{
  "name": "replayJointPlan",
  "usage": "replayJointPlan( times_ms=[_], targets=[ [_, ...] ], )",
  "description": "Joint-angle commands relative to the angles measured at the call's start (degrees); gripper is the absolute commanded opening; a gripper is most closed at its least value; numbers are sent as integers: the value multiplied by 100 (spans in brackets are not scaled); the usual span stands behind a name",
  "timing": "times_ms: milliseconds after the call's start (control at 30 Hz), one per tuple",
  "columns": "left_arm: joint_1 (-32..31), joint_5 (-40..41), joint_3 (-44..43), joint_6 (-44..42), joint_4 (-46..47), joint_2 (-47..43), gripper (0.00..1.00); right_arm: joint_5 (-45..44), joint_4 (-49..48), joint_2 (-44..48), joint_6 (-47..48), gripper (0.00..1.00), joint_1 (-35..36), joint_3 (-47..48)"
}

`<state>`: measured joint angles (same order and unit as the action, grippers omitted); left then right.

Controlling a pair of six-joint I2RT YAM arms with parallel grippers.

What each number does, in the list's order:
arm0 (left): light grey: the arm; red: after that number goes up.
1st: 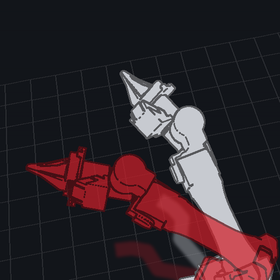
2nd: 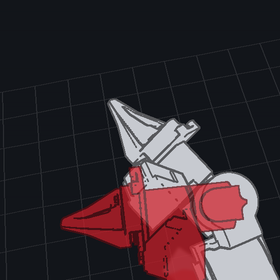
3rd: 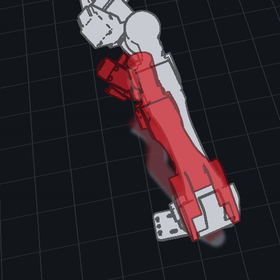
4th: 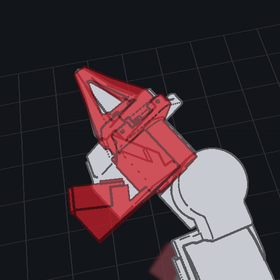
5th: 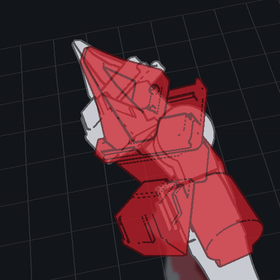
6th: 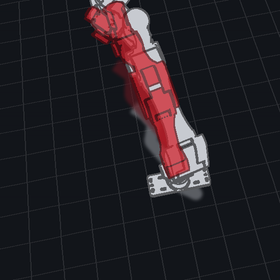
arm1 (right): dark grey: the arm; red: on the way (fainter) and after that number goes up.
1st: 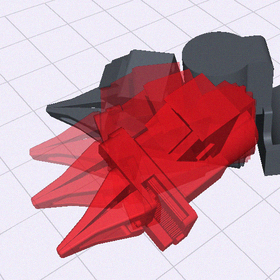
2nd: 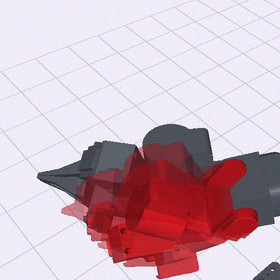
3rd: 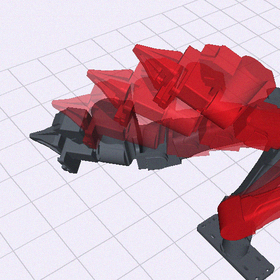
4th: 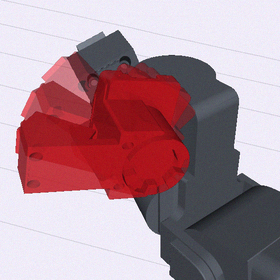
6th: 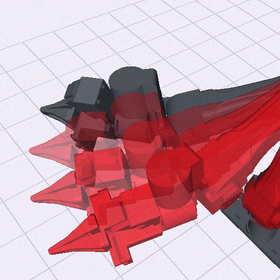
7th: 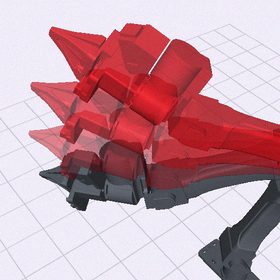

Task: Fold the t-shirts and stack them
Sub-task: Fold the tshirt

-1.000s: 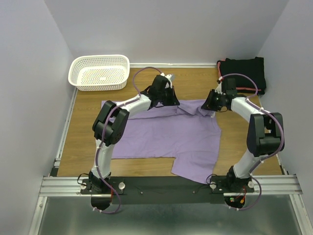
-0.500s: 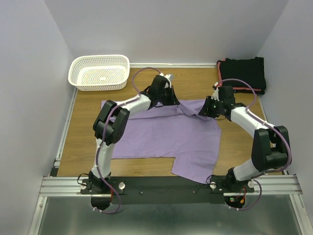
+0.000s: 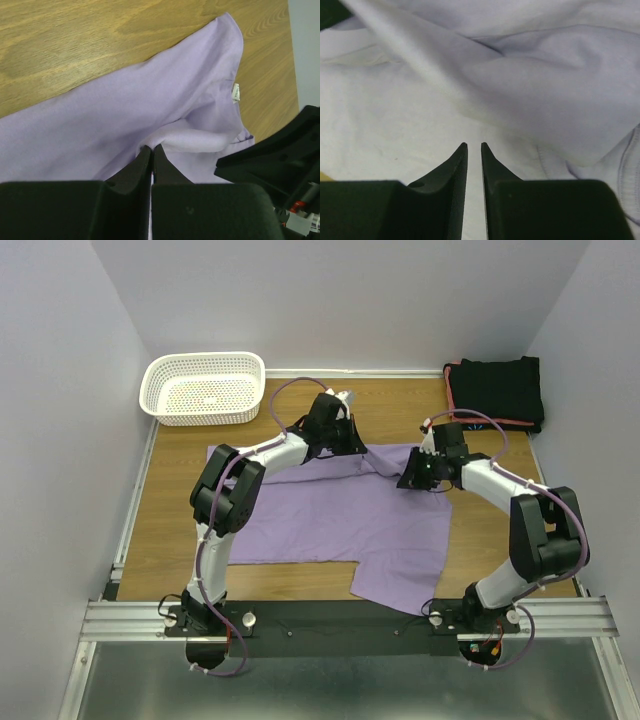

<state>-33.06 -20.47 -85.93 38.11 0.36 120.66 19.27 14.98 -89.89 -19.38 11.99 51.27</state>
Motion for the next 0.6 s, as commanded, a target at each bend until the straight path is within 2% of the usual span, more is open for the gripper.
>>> replayJointPlan(
  times_ms=[0,100,300,433,567],
  targets=[
    [28,-159,6,30,122,45,6,-607,31,-345,83,23,-4,67],
    [36,-168,41,30,122,36,6,-1510,22,-477,126,19,-12,375],
    [28,-220,173,12,148,27,6,-2295,22,-907,399,19,-39,1350],
    [28,-291,296,56,219,19,6,-2506,14,-1443,522,19,-56,1869],
    [28,-309,349,74,263,19,6,-2305,31,-1734,593,20,-65,2089]
  ],
)
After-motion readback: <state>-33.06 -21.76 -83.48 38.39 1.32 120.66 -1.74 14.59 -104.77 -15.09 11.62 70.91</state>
